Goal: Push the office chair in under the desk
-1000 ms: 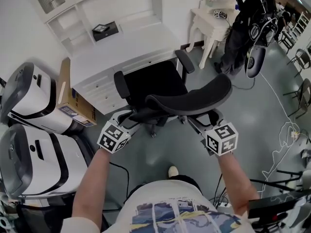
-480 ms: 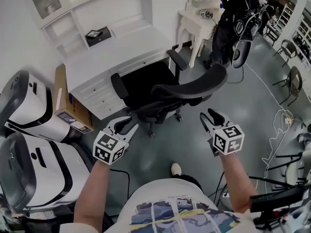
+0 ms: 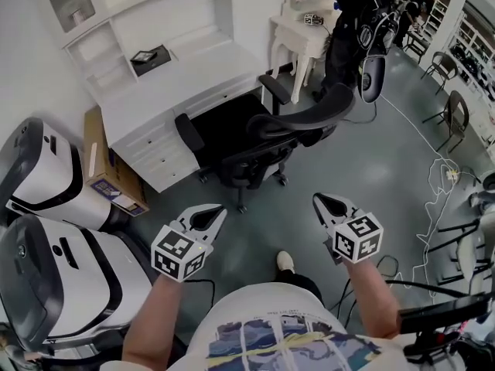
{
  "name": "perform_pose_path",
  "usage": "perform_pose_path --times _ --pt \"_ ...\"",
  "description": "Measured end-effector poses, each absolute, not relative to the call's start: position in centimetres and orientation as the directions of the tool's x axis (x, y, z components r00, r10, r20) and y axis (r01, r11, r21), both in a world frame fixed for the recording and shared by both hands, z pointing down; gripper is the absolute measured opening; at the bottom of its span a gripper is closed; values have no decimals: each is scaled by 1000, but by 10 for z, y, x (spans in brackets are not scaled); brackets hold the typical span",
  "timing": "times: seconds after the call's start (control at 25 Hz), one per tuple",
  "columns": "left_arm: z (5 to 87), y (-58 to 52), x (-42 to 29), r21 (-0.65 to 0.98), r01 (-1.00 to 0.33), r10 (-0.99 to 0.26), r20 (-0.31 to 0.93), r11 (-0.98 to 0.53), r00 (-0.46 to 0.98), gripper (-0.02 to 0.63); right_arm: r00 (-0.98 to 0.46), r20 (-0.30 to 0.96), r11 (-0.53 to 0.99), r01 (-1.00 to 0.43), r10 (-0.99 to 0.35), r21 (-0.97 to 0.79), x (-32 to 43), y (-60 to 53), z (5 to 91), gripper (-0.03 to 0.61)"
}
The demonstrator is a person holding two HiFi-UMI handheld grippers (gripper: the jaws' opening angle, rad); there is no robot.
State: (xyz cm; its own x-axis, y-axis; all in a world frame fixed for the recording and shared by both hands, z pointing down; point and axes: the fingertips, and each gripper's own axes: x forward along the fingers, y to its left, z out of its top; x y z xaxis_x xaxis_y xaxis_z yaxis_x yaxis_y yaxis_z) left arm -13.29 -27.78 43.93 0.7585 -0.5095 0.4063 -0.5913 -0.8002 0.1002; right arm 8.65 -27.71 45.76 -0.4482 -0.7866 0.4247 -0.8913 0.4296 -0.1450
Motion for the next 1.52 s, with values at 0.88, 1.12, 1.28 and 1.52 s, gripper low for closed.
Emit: perform_pose_path --times 0.88,1.12,1.28,1.52 --pt "427 -130 -142 147 -504 -423 377 -851 824 12 -541 414 526 -835 -732 -163 2 -146 450 25" --pt "428 -111 -138 150 -477 -396 379 -866 837 12 -556 413 540 -825 -721 -167 -5 -126 451 25" --pt "430 -108 -137 161 -472 -387 382 -866 839 14 -557 412 544 -823 -721 -161 -7 -122 450 25" --pt "436 -104 -140 174 -455 -361 396 -873 844 14 -573 417 561 -811 -706 -164 -19 -120 451 25"
